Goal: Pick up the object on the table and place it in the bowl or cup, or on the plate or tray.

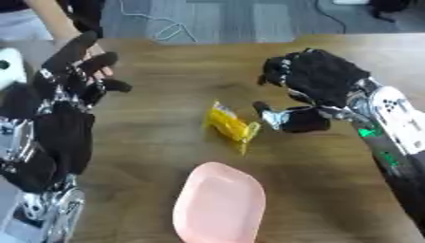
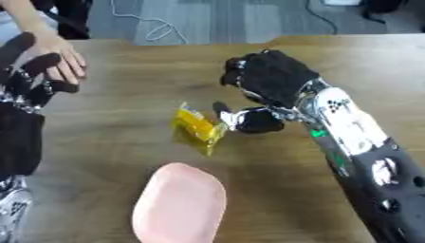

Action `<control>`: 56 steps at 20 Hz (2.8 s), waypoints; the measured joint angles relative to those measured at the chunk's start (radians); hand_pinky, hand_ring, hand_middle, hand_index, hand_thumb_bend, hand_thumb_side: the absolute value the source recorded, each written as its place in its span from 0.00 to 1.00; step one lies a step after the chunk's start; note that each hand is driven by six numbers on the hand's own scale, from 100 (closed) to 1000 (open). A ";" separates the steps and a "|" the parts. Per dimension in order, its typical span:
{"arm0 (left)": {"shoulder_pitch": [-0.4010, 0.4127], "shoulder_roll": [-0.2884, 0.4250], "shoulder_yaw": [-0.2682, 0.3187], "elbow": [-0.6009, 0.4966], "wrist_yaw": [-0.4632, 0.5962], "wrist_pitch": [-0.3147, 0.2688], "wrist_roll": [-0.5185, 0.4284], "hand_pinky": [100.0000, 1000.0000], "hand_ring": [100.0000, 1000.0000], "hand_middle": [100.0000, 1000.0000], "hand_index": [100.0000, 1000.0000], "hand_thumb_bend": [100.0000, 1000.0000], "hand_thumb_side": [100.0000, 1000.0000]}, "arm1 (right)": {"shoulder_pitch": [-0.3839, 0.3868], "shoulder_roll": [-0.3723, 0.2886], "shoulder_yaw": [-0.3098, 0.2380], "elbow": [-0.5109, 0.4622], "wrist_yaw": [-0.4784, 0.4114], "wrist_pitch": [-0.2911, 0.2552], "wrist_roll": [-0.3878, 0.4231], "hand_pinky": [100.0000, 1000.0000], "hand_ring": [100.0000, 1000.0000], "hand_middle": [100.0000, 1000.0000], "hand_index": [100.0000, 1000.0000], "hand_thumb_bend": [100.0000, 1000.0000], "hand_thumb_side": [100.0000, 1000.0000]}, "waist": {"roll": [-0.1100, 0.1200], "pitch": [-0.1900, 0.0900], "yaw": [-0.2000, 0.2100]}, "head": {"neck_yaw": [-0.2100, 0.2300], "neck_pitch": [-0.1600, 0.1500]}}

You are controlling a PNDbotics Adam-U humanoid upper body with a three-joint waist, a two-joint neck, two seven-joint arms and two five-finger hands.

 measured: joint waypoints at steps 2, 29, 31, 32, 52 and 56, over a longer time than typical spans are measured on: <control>-0.004 0.000 0.000 0.000 0.001 0.000 0.000 0.56 0.80 0.84 0.83 0.00 0.92 | -0.005 0.000 0.013 0.000 -0.001 -0.023 -0.023 0.31 0.61 0.72 0.76 0.16 1.00 | -0.001 0.000 0.001 | 0.000 0.000; -0.029 0.000 -0.019 0.000 0.016 0.007 -0.020 0.56 0.80 0.84 0.83 0.00 0.92 | -0.139 -0.001 0.102 0.217 0.085 -0.174 -0.306 0.44 0.71 0.79 0.77 0.06 1.00 | -0.019 -0.001 0.056 | -0.026 -0.023; -0.033 0.000 -0.020 0.000 0.016 0.007 -0.020 0.56 0.80 0.84 0.83 0.00 0.91 | -0.146 -0.001 0.107 0.249 0.069 -0.175 -0.315 0.45 0.71 0.79 0.77 0.05 1.00 | -0.019 -0.001 0.057 | -0.026 -0.023; -0.034 0.000 -0.021 0.000 0.017 0.007 -0.021 0.56 0.80 0.84 0.83 0.00 0.91 | -0.150 -0.001 0.108 0.263 0.062 -0.175 -0.318 0.45 0.72 0.79 0.77 0.05 1.00 | -0.019 0.000 0.060 | -0.026 -0.023; -0.052 -0.001 -0.025 0.000 0.019 0.013 -0.027 0.56 0.80 0.84 0.83 0.00 0.91 | -0.166 0.046 0.183 0.358 0.127 -0.222 -0.189 0.52 0.78 0.82 0.76 0.04 0.71 | -0.025 0.005 0.081 | -0.015 -0.033; -0.053 -0.001 -0.025 0.000 0.022 0.015 -0.029 0.56 0.80 0.84 0.82 0.00 0.91 | -0.165 0.052 0.198 0.369 0.141 -0.244 -0.174 0.51 0.77 0.82 0.75 0.04 0.68 | -0.025 0.005 0.083 | -0.015 -0.033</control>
